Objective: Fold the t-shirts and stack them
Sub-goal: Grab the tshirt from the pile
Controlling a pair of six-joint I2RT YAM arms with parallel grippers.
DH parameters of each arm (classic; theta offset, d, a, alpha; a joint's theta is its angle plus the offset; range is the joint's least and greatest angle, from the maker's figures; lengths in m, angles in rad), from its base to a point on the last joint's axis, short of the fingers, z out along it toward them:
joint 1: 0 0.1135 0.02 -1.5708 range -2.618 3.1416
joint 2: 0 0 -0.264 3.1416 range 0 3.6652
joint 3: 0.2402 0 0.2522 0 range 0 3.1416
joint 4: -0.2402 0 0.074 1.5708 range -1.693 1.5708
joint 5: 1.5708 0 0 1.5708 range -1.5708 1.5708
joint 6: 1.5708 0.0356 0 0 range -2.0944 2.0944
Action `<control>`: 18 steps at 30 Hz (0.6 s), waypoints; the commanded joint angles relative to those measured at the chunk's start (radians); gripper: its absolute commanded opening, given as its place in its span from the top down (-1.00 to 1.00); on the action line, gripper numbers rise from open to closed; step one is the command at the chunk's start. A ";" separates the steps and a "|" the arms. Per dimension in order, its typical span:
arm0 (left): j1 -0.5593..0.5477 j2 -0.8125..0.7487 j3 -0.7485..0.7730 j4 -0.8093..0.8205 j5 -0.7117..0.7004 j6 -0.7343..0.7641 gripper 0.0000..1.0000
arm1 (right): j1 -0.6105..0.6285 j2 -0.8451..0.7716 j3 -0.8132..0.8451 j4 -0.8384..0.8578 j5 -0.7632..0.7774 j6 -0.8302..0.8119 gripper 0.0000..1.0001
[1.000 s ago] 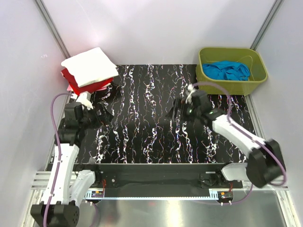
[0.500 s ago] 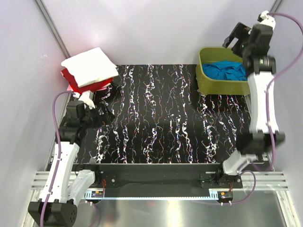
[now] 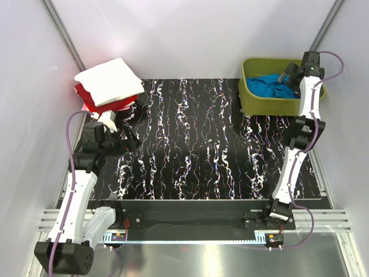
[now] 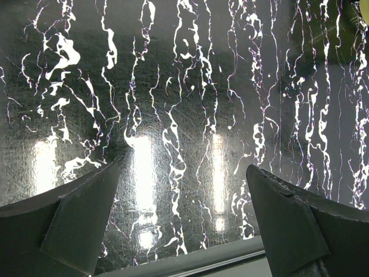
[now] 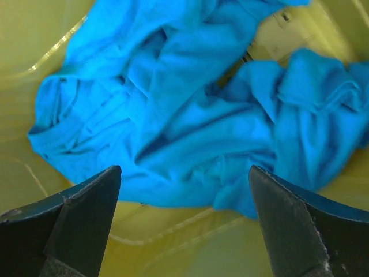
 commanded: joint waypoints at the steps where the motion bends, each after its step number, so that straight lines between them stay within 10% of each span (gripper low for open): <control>1: -0.003 -0.009 0.007 0.043 0.020 0.017 -0.97 | 0.020 0.074 0.150 0.013 -0.057 0.014 -0.99; 18: -0.003 0.005 0.007 0.044 0.012 0.014 -0.97 | 0.055 0.270 0.105 0.057 -0.106 0.014 -0.97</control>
